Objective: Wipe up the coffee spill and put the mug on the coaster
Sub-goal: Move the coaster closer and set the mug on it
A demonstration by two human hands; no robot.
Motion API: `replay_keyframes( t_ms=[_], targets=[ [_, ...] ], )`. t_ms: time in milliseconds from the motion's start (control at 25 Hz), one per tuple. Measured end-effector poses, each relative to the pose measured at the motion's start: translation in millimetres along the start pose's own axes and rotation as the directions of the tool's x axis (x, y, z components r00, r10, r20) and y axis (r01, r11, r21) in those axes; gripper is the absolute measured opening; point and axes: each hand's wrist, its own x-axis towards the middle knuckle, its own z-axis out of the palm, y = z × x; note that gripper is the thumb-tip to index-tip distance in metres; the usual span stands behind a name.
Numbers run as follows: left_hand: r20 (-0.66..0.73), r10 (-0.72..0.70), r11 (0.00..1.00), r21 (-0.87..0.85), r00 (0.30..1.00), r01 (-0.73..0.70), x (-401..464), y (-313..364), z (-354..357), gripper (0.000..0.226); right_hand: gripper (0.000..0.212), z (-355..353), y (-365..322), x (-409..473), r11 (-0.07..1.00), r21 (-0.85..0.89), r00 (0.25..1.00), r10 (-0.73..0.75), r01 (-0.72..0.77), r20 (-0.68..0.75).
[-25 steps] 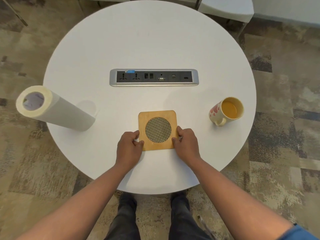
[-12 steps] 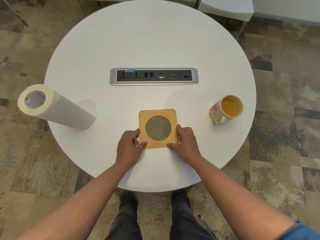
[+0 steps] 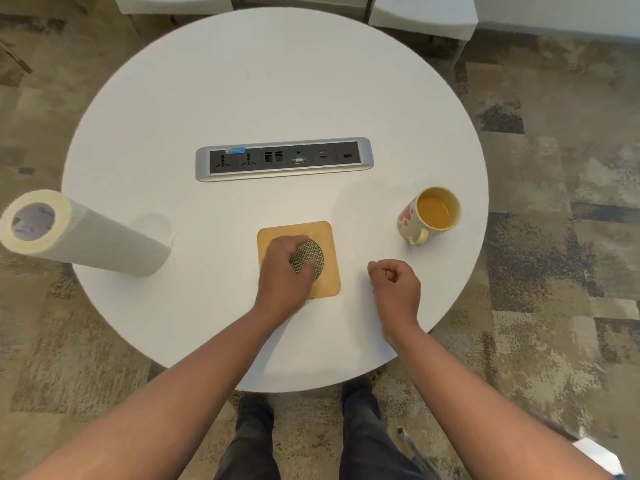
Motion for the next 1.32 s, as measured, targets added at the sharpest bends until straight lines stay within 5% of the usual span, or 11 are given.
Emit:
replay_keyframes(
  t_ms=[160, 360, 600, 1000, 1320],
  targets=[
    [0.196, 0.086, 0.992, -0.107, 0.977, -0.065, 27.0, 65.5, 42.0, 0.041, 0.023, -23.4, -9.6, 16.8, 0.99, 0.14, 0.99, 0.051, -0.032, -0.134],
    [0.406, -0.006, 0.981, -0.173, 0.914, 0.083, 63.3, 105.6, 85.0, 0.053, 0.028, -35.7, -27.0, 38.1, 0.925, 0.367, 0.994, 0.11, -0.1, -0.005],
    [0.437, -0.118, 0.943, -0.233, 0.892, 0.239, 74.0, 117.3, 111.1, 0.048, 0.02, -35.4, -28.1, 47.2, 0.919, 0.382, 0.995, 0.07, -0.093, 0.073],
    [0.418, -0.06, 0.929, -0.31, 0.906, 0.204, 58.7, 108.5, 101.3, 0.049, 0.027, -34.7, -18.9, 43.3, 0.985, 0.157, 0.995, -0.082, 0.071, 0.063],
    [0.255, -0.08, 0.885, -0.426, 0.964, 0.186, 33.8, 66.4, 29.0, 0.047, 0.026, -6.5, -21.3, -7.6, 0.988, 0.039, 0.955, -0.152, 0.147, 0.256]
  ],
)
